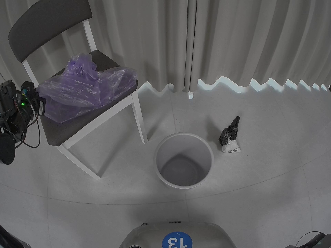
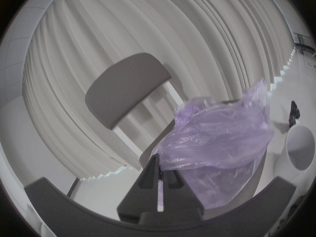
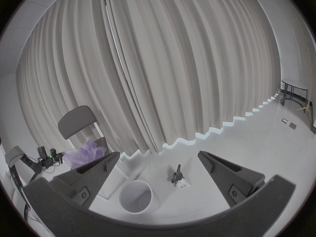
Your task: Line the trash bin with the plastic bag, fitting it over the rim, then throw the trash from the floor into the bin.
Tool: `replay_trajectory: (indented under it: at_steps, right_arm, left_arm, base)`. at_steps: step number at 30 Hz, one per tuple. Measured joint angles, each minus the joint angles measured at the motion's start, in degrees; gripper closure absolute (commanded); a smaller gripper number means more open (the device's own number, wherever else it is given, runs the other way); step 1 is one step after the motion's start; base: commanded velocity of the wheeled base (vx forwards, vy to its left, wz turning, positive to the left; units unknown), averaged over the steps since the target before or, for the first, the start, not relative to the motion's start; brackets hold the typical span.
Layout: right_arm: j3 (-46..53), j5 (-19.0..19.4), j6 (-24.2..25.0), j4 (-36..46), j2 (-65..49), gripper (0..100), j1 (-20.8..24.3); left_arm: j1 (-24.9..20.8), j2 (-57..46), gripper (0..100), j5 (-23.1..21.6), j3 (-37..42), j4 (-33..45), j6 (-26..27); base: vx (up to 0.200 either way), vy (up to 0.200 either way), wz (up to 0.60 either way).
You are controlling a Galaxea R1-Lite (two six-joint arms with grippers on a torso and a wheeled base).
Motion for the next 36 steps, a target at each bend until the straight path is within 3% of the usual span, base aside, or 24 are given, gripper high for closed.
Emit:
replay_trajectory:
  at_steps: [9, 15, 21, 30, 36]
  right_arm:
    - [3.7, 2.5, -4.9, -5.1, 0.5, 0, 0.5]
    - [5.7, 0.1, -5.6, -7.5, 1.4, 0, 3.5]
    - [9.5, -7.4, -6.9, -11.0, 2.1, 0, 10.8]
    - [12.0, -13.8, -7.1, -14.4, 4.9, 0, 26.4]
    - [12.0, -18.1, -7.6, -22.3, 11.5, 0, 32.9]
  left_arm:
    - [-6.9, -5.0, 100, 0.3, -5.4, 4.6, -4.6]
    - [-11.8, -7.6, 100, 0.3, -10.5, 9.1, -7.2]
    - [-16.4, -8.9, 100, 0.3, -17.1, 13.1, -9.6]
    - [-20.2, -8.9, 100, 0.3, -22.2, 15.3, -12.5]
    - [-21.3, -8.0, 100, 0.3, -26.7, 16.7, -15.5]
  base:
    - [0.0, 0.0, 0.0]
    - [0.0, 0.0, 0.0]
    - [0.0, 0.0, 0.0]
    - [0.0, 0.0, 0.0]
    - [0.0, 0.0, 0.0]
